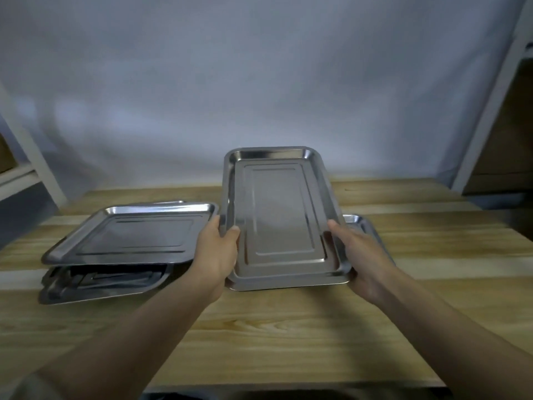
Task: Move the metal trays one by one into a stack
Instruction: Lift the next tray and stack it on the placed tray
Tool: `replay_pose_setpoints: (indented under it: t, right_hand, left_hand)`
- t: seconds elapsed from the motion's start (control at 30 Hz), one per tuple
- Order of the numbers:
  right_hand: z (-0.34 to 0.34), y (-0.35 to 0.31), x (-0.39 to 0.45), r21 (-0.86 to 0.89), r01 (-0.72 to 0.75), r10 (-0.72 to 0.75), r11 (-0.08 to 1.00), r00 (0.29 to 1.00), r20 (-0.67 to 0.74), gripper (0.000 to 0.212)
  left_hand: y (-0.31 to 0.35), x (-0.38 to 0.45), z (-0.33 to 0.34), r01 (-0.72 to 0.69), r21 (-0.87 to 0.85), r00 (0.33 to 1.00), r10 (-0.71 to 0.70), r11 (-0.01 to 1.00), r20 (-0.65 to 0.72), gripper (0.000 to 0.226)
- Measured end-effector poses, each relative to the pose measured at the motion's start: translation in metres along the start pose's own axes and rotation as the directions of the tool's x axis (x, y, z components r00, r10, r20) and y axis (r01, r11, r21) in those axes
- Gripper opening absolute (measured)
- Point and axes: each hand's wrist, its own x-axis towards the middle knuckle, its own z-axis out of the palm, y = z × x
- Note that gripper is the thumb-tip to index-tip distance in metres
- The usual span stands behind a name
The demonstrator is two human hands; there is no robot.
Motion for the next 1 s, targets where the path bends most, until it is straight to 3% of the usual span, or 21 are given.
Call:
replay_pose_setpoints:
  t: [0.33,0.5,0.8,0.93,1.0]
  right_hand:
    - [-0.052,0.009,-0.008,-0.026,0.028,-0.033,0.999,0.974,-0.222,0.028]
    - [-0.067,0.008,-0.013,-0.048,0.022,-0.033,0.999,0.971,-0.237,0.029]
    - [-0.078,0.005,-0.019,-0.127,-0.028,0.002,0.992,0.980,-0.201,0.030]
    - [-0.076,-0.003,-0.017,-0.228,0.015,-0.074,0.973,0.964,-0.255,0.022]
    - [-0.073,-0.009,-0.019,-0.320,0.075,-0.162,0.945,0.952,-0.258,0.034]
  left_hand:
    - [-0.002,0.010,0.031,-0.001,0.061,0.988,-0.008,0.998,0.156,0.026]
    - [0.000,0.009,0.041,0.096,0.035,0.974,-0.101,0.995,0.202,0.032]
    - [0.003,0.006,0.056,0.127,0.050,0.972,-0.134,0.991,0.195,0.027]
    - [0.004,0.005,0.058,0.182,0.009,0.970,-0.181,0.983,0.162,0.025]
    - [0.003,0.003,0.058,0.214,-0.027,0.966,-0.208,0.976,0.152,0.024]
